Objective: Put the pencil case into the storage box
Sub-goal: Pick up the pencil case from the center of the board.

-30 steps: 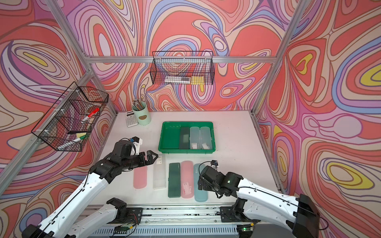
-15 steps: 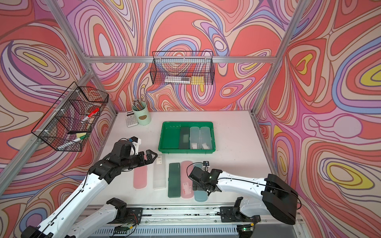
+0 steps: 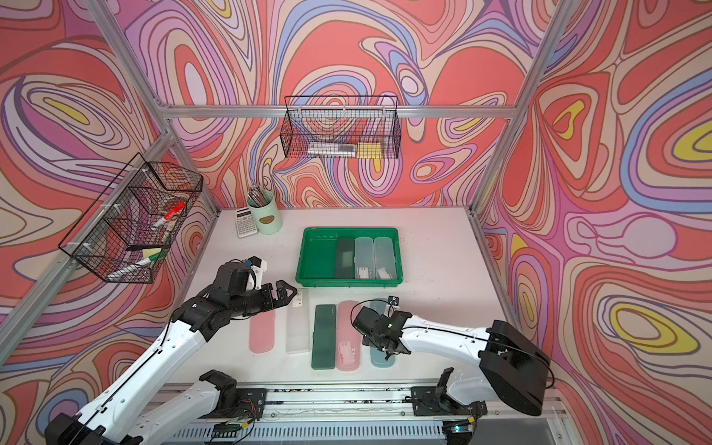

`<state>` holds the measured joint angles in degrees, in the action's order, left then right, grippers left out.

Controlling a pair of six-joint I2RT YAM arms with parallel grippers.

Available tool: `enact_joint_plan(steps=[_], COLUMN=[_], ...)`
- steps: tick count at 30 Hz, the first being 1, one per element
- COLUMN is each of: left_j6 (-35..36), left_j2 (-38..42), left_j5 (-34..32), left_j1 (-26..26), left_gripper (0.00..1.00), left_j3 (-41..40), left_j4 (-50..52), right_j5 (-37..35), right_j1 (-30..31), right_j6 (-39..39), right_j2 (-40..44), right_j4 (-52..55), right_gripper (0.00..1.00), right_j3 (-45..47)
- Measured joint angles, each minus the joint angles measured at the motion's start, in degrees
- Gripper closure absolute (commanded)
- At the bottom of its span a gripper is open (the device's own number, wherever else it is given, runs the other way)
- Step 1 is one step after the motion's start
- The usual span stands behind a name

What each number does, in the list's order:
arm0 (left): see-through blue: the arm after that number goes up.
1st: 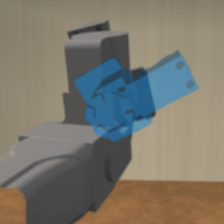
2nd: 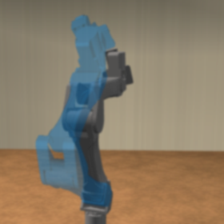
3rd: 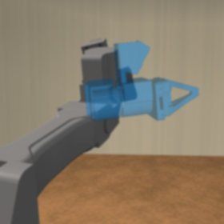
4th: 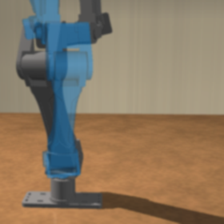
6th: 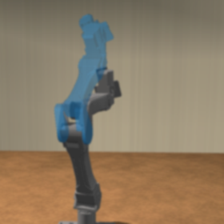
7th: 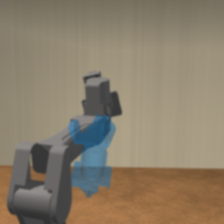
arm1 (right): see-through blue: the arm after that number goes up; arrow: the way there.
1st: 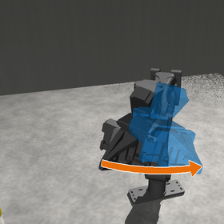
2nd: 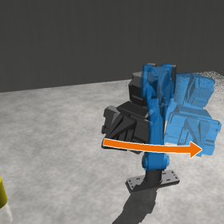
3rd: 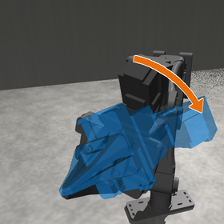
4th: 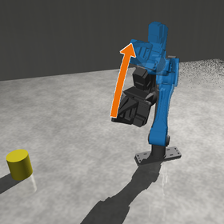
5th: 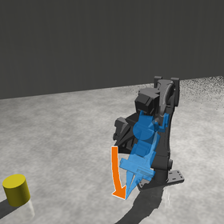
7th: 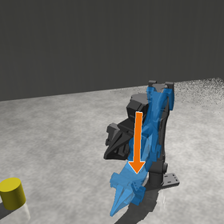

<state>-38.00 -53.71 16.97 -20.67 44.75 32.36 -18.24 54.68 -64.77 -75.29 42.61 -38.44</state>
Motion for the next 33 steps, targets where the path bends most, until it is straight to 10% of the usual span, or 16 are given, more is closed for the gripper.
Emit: enact_joint_plan(steps=[33], left_j6=[0.5], left_j2=[0.0], left_j5=[0.6], left_j1=[0.0], left_gripper=[0.00], left_j3=[-1.9], left_j4=[0.0], right_j5=[5.3], right_j1=[7.2], right_j6=[-2.2], right_j2=[-4.0], right_j4=[-1.2], right_gripper=[0.07], right_j3=[1.2])
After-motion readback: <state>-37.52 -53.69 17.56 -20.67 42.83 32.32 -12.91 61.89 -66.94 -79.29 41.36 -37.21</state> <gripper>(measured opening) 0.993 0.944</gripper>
